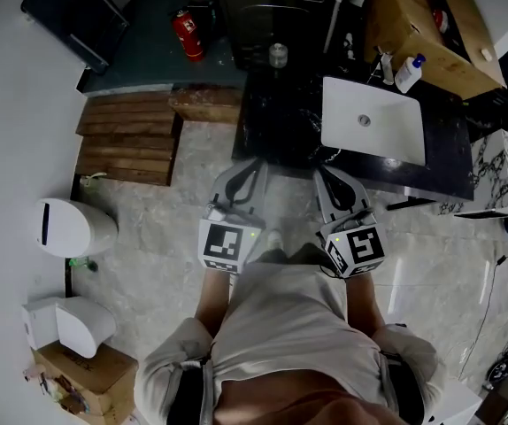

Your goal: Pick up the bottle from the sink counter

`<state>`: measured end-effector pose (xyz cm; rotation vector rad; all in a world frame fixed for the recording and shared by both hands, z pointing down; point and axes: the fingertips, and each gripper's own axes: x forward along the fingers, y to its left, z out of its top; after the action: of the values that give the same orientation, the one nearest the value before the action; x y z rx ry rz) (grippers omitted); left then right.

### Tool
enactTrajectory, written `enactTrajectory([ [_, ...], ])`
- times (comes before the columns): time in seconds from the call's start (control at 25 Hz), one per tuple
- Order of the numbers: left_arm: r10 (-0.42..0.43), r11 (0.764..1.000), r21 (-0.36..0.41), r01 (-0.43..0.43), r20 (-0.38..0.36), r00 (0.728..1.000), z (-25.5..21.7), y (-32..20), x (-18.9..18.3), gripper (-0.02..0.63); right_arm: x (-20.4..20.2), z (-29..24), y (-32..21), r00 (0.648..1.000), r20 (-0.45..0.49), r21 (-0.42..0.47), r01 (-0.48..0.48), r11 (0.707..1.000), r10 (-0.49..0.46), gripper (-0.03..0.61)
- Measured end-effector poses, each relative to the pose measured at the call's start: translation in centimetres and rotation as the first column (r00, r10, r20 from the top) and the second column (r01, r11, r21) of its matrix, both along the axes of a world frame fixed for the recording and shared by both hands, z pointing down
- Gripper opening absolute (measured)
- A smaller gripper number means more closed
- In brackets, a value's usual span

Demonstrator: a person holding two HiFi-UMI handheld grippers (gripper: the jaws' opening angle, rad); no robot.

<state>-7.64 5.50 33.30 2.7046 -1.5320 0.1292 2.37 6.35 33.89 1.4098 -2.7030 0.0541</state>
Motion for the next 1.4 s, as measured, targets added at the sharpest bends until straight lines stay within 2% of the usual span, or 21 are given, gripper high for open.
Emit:
enactTrajectory([
  [0.28, 0.027, 1.000, -0.012, -0.027, -0.001, 1.000, 0.3, -2.1, 0.2, 0.003, 0.2, 0.3, -1.7, 1.000, 0.003, -0.011, -0.030, 0.999, 0.031, -0.003],
  [0.52, 0.015, 1.000, -0.026, -0.015, 0.001, 1.000, 1.1, -4.2, 0.8, 0.003, 1.0, 1.2, -4.0, 0.999, 0.003, -0.041, -0.035, 0.999, 0.035, -0.003],
  [0.88, -0.043, 0.998, -0.041, 0.043, -0.003, 0.999, 1.7, -8.5, 1.3, 0.003, 1.4, 1.5, -9.1, 1.000, 0.005, -0.042, 0.028, 0.999, -0.028, -0.003],
  [1.4, -0.109, 0.992, -0.064, 0.111, 0.029, 0.994, 2.4, -14.4, 2.9, 0.003, 2.6, 2.3, -16.0, 0.993, 0.028, -0.059, 0.114, 0.992, -0.112, -0.003],
])
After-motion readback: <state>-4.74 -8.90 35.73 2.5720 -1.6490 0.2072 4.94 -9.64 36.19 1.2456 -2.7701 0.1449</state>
